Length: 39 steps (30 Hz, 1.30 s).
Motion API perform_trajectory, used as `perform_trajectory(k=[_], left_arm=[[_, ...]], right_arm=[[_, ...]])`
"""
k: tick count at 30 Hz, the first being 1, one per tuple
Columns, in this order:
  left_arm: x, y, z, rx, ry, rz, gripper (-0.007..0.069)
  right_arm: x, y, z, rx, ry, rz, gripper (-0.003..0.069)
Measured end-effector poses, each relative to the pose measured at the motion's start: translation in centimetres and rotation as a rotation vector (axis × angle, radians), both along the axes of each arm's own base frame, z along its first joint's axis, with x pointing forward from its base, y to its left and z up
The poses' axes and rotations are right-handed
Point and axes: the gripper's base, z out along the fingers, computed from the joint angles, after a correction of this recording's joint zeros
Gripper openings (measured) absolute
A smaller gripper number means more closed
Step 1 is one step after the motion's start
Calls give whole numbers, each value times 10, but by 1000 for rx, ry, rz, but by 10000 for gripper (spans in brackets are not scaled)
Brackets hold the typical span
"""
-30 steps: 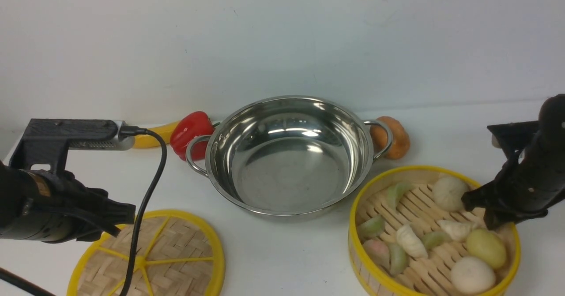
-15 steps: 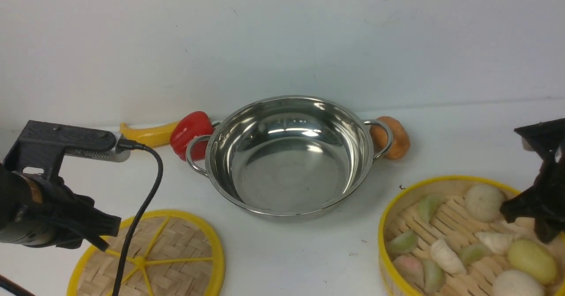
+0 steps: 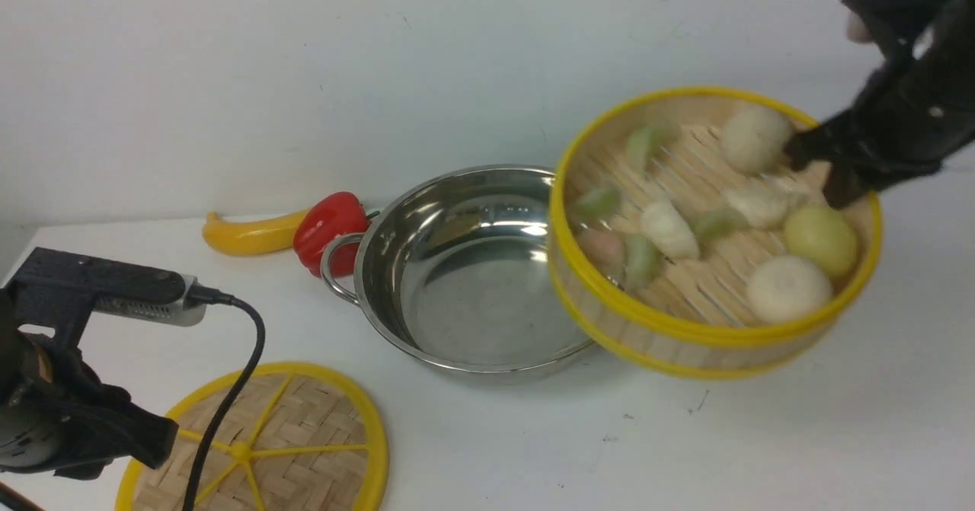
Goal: Place the steamer in the pot on the white table, and put the lid on the steamer.
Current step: 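Place the bamboo steamer basket of food into the steel pot with the right gripper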
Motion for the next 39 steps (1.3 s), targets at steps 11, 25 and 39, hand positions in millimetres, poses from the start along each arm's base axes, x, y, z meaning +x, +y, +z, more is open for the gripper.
perform_trajectory(k=[11, 25, 39], left_arm=[[-1, 0, -1, -9, 3, 12, 241], [2, -2, 0, -32, -27, 8, 241], [4, -3, 1, -41, -49, 3, 241]], right_arm=[[72, 122, -41, 52, -84, 191, 53], [97, 135, -105, -35, -28, 209, 53], [101, 137, -124, -38, -7, 207, 97]])
